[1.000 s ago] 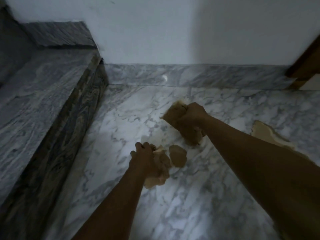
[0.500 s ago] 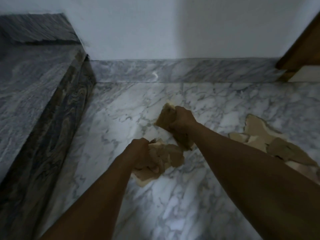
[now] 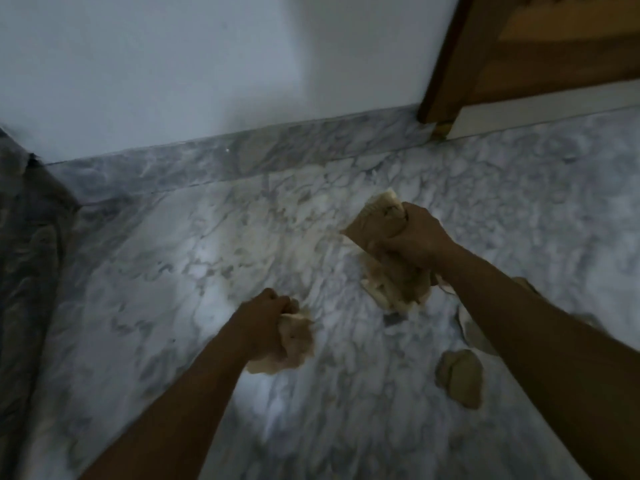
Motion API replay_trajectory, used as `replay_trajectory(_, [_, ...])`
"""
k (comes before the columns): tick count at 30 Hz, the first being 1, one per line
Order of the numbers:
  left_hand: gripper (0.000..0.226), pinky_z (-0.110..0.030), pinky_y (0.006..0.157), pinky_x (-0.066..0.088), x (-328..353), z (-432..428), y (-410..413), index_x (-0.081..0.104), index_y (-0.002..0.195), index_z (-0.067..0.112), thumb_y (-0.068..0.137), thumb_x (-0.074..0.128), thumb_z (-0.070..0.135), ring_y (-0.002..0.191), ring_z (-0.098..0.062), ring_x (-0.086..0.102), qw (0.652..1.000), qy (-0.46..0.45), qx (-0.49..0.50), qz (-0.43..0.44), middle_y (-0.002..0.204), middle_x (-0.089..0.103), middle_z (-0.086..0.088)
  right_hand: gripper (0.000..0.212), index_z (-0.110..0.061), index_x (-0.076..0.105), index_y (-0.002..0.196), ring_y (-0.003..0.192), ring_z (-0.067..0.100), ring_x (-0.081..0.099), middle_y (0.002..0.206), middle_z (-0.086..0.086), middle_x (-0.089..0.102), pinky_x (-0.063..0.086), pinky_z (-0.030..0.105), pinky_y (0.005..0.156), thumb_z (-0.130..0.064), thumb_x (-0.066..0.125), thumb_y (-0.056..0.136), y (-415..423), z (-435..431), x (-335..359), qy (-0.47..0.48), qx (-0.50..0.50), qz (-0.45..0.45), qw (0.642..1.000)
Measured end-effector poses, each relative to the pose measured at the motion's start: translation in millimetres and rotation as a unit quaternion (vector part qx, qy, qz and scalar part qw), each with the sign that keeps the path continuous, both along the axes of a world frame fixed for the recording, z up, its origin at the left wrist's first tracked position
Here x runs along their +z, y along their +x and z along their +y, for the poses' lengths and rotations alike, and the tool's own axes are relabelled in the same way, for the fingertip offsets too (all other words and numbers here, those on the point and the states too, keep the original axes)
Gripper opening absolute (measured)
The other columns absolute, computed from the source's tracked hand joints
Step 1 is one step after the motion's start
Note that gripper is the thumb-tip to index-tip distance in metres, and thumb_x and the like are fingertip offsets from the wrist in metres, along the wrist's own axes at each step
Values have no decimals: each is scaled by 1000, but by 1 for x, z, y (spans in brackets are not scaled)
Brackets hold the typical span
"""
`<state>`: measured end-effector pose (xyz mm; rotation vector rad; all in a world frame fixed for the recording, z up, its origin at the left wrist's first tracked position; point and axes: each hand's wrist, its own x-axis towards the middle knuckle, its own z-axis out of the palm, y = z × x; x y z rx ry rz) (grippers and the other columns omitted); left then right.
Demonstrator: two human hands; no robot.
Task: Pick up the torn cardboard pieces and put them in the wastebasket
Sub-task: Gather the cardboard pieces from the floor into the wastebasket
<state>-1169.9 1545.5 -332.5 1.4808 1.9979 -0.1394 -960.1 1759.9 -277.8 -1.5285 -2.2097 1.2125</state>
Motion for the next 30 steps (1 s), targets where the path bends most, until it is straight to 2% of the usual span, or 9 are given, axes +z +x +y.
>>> replay_trajectory(4, [68,-23,74,47,-5,8,-3,44,119,34,63,82,38,89,-16,61,999,-34,26,-10,108,63,4,76,-12,56,133,115,27,59,126,6,62,49,35,92,-39,84,67,23,-1,-28,-48,-1,-62,997])
replay_trajectory(7, [85,-28,75,56,-5,12,-1,35,122,31,57,88,41,85,-16,65,998,-50,17,22,99,62,4,66,-7,41,136,115,35,55,127,14,53,38,35,75,-36,72,86,28,-23,-67,-44,-12,-149,988])
replay_trajectory(10, [84,-28,76,57,-8,14,-3,37,124,29,58,88,39,84,-15,65,998,-54,0,11,98,63,4,93,-14,33,133,116,40,48,132,17,40,39,40,72,-45,86,64,26,-32,-90,-41,-69,-161,984])
replay_trajectory(14, [86,-32,78,57,-7,20,-8,37,118,38,50,90,39,91,-16,60,995,-91,-3,-44,104,54,6,103,-16,31,133,112,39,52,130,15,44,45,42,70,-47,90,54,21,-29,-93,-26,-69,-177,981])
replay_trajectory(17, [84,-30,80,53,-7,22,-10,37,117,41,51,89,40,92,-13,57,994,-83,-3,-70,109,55,8,96,-12,36,132,110,36,59,122,12,53,45,39,70,-41,91,59,19,-28,-87,-41,-91,-174,980])
replay_trajectory(20, [91,-31,81,52,-7,22,-11,40,122,36,47,91,39,93,-13,54,994,-82,-15,-68,106,52,9,75,-13,55,116,99,28,62,105,5,58,47,34,68,-47,88,58,18,-28,-83,-42,-91,-195,976])
replay_trajectory(23, [89,-26,68,49,-4,22,-10,38,112,41,40,90,45,87,-13,56,994,-82,-24,-66,101,55,7,45,-19,63,99,92,27,64,100,6,65,54,36,74,-47,79,66,13,-35,-79,23,-120,-194,973])
replay_trajectory(25, [92,-22,61,45,-4,22,-10,39,115,39,40,91,43,85,-13,55,994,-90,-26,-59,100,53,6,34,-20,62,98,94,29,65,101,7,67,54,37,76,-40,75,74,10,-41,-78,40,-135,-185,973])
replay_trajectory(30, [86,-28,77,50,-4,26,-4,48,125,33,49,90,38,99,-16,59,995,-79,-49,-36,119,60,1,44,-23,51,100,100,30,63,95,4,58,44,33,74,-40,78,70,10,-47,-76,-13,-149,-152,977])
